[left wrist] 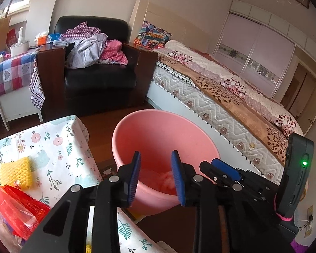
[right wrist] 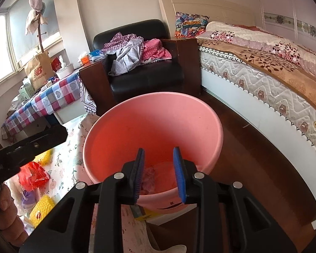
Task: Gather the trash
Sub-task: 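Move both open tools back over the table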
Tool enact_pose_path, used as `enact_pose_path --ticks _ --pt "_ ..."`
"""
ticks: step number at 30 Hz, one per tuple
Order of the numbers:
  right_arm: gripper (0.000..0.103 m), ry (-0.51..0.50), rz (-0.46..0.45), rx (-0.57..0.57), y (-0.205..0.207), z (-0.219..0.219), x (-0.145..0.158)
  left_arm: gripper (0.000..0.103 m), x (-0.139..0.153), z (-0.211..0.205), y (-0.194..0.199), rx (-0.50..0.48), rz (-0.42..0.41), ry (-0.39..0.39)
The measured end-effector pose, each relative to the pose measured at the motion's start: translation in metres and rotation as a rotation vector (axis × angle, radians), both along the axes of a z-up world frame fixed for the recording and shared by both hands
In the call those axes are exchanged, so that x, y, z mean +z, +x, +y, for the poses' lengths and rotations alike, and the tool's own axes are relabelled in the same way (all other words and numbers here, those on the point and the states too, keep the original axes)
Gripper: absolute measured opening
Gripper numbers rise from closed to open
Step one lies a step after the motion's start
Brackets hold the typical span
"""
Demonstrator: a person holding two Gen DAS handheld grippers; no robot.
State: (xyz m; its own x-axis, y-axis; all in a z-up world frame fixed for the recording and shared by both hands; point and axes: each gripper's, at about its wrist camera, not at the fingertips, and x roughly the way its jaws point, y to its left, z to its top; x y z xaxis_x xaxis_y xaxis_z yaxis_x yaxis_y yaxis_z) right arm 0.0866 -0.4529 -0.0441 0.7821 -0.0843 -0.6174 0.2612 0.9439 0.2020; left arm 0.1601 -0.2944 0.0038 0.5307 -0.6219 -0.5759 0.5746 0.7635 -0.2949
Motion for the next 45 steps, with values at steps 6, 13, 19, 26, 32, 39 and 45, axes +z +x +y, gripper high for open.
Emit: enact_pose_path --ticks 6,13,19,26,32,39,45 --pt "0.049 -0.007 -0.027 0.013 -0.012 0.007 0.010 0.034 0.016 0.012 -0.016 0.007 -0.035 -0.017" --pt "0.050 -0.015 -0.045 0.045 -0.030 0.025 0.022 0.039 0.032 0.035 -0.039 0.040 -0.050 -0.042" --pt "0.050 -0.037 -0.065 0.093 -0.045 0.048 0.033 0.040 0.043 0.063 -0.058 0.078 -0.070 -0.050" --pt "0.050 -0.055 -0.077 0.142 -0.059 0.075 0.042 0.043 0.049 0.099 -0.080 0.121 -0.090 -0.034" --pt "0.050 -0.034 -0.062 0.189 -0.065 0.094 0.041 0.043 0.046 0.129 -0.094 0.180 -0.091 0.014" --pt "0.050 -0.039 -0.044 0.260 -0.071 0.120 0.037 0.043 0.039 0.169 -0.111 0.226 -0.087 0.041" --pt "0.050 -0.041 -0.015 0.312 -0.072 0.138 0.029 0.046 0.032 0.209 -0.128 0.268 -0.082 0.060"
